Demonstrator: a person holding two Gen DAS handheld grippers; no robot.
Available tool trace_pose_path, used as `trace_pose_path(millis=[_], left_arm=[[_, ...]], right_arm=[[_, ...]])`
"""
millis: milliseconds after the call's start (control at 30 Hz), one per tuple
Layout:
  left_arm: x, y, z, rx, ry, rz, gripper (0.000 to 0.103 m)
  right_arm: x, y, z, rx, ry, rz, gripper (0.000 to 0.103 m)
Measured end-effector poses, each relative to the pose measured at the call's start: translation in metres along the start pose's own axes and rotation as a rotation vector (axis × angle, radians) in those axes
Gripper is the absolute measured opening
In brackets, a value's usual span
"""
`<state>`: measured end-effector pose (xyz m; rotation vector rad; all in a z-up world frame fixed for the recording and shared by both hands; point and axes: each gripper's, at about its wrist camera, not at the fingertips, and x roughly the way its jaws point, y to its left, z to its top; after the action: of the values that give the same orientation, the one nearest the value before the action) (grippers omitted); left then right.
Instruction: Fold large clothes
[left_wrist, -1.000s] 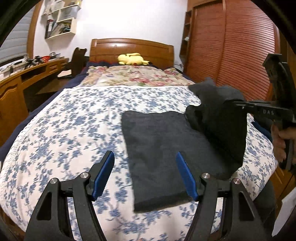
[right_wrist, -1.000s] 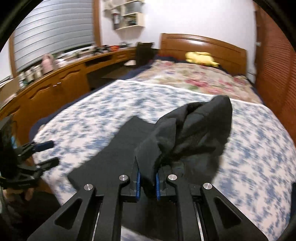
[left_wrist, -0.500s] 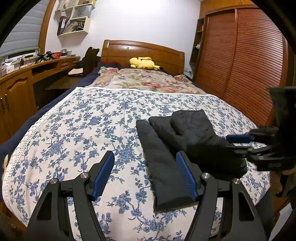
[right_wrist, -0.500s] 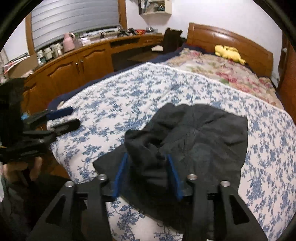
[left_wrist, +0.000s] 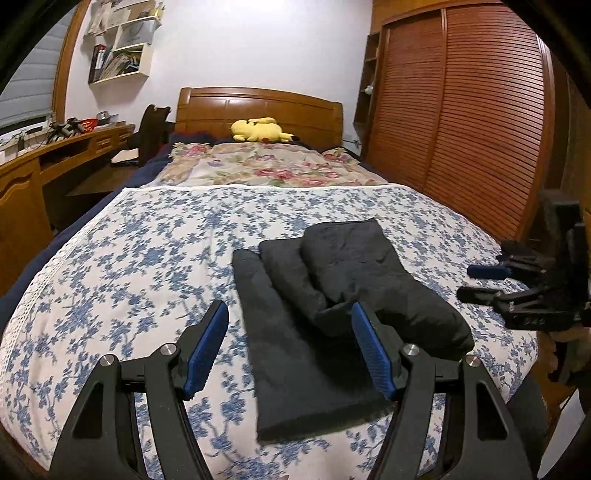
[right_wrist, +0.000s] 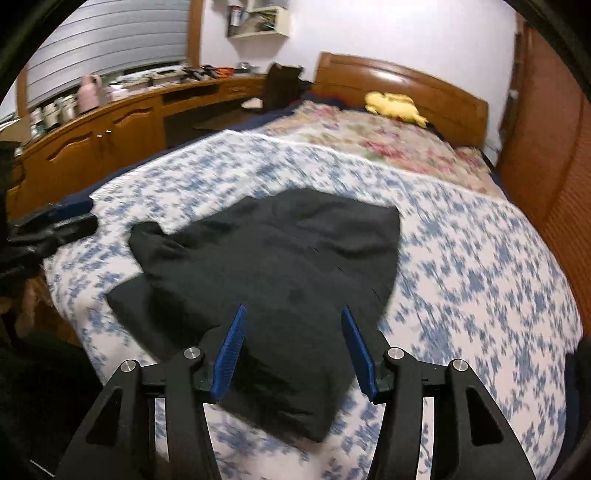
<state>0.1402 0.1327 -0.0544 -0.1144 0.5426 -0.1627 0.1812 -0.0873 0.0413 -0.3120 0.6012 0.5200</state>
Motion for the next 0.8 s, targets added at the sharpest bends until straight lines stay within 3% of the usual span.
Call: trace_pose_path(millis=[100, 267, 500, 800], left_arm=[[0.004, -0.008, 0.002, 0.011, 0.001, -0.010, 0.070], [0.010, -0.018, 0.002, 0.021, 0.003, -0.022, 0.070], [0.025, -0.028, -0.002, 0.041, 0.039, -0.028, 0.070], [0.041, -0.038, -0.010, 0.066, 0.093, -0.023, 0.070]], right_arm=[[0.021, -0.006, -0.010, 0.028, 0.053, -0.003, 0.055], [0.046, -0.007, -0.019, 0.067, 0.101, 0.075, 0.055], [0.057, -0.003, -0.023, 0.060, 0.056, 0.065, 0.055], [0.042, -0.007, -0.045, 0.071, 0.019, 0.077, 0.055]])
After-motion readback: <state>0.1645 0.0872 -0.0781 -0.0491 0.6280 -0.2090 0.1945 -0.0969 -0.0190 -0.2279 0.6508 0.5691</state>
